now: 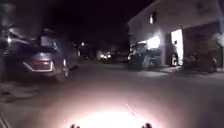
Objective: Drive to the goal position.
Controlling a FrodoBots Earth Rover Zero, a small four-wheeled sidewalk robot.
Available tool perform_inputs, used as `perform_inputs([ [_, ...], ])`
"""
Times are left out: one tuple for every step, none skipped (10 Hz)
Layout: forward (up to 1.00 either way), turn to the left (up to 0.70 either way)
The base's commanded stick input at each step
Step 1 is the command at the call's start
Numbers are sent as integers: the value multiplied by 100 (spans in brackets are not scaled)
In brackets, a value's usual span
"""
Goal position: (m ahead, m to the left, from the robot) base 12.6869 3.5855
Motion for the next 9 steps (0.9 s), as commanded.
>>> perform_inputs([
  [85,0],
  [85,0],
  [85,0],
  [85,0],
  [85,0],
  [85,0],
  [85,0],
  [85,0],
  [85,0],
])
